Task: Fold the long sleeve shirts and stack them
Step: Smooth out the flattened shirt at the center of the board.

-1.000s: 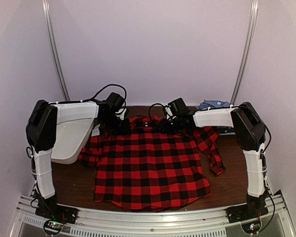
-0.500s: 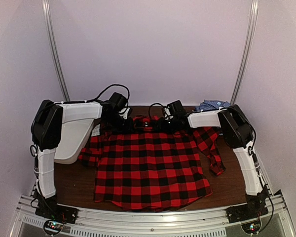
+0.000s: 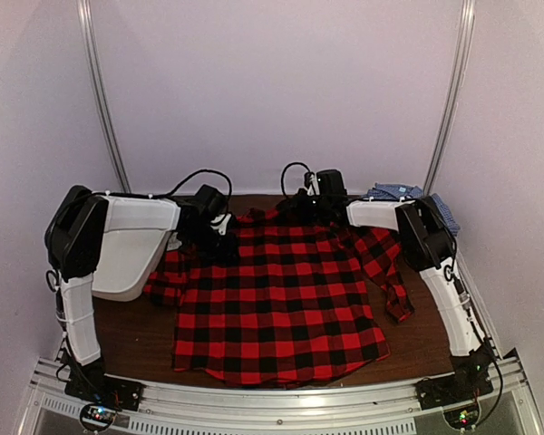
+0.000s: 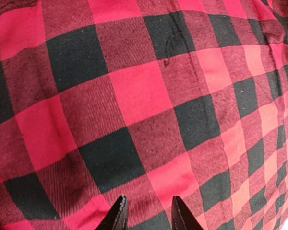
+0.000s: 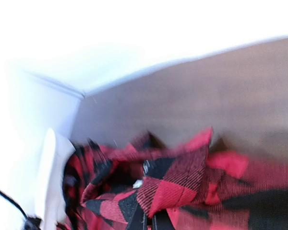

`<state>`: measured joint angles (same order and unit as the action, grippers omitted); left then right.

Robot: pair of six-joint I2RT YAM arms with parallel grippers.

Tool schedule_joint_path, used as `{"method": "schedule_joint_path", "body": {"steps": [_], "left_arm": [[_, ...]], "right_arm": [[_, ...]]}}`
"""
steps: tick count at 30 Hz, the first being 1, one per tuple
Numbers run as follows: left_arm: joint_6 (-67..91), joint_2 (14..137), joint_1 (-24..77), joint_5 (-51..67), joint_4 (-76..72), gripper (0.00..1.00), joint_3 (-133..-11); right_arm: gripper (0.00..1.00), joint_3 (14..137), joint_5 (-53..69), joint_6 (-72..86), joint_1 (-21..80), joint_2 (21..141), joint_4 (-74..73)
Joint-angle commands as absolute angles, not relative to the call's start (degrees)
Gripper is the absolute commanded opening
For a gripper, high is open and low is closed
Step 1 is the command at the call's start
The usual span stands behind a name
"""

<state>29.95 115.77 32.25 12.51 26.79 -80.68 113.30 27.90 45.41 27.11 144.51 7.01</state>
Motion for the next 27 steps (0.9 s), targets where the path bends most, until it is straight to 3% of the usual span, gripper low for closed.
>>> {"method": "schedule_joint_path", "body": {"steps": [1, 7, 9, 14, 17, 19, 27], "left_arm": [[30.0, 111.6, 32.3, 13.2, 23.3, 0.32, -78.4], [30.5, 109.7, 32.4, 13.3, 22.5, 0.32, -75.9], [30.5, 109.2, 32.4, 13.2, 22.2, 0.32, -75.2], [30.4, 109.2, 32.4, 13.6, 21.4, 0.32, -74.6], [30.4, 109.4, 32.4, 13.1, 21.0, 0.32, -75.0], [30.6, 109.6, 32.4, 12.8, 20.7, 0.32, -75.6], [31.0, 111.3, 32.3, 12.0, 19.8, 0.32, -79.7]], "right_arm": [[0.07, 125.7, 31.3, 53.9, 24.6, 153.3, 17.5], [0.37, 134.5, 31.9, 61.7, 23.3, 160.6, 24.9], [0.48, 134.2, 32.0, 60.0, 23.3, 159.7, 23.3], [0.62, 128.6, 32.9, 54.2, 23.3, 153.2, 19.0], [0.77, 124.2, 32.4, 49.7, 23.5, 147.8, 15.3], [0.99, 121.4, 32.2, 46.6, 23.9, 144.8, 12.9], [1.00, 106.3, 28.3, 36.8, 25.8, 131.7, 6.6]]}}
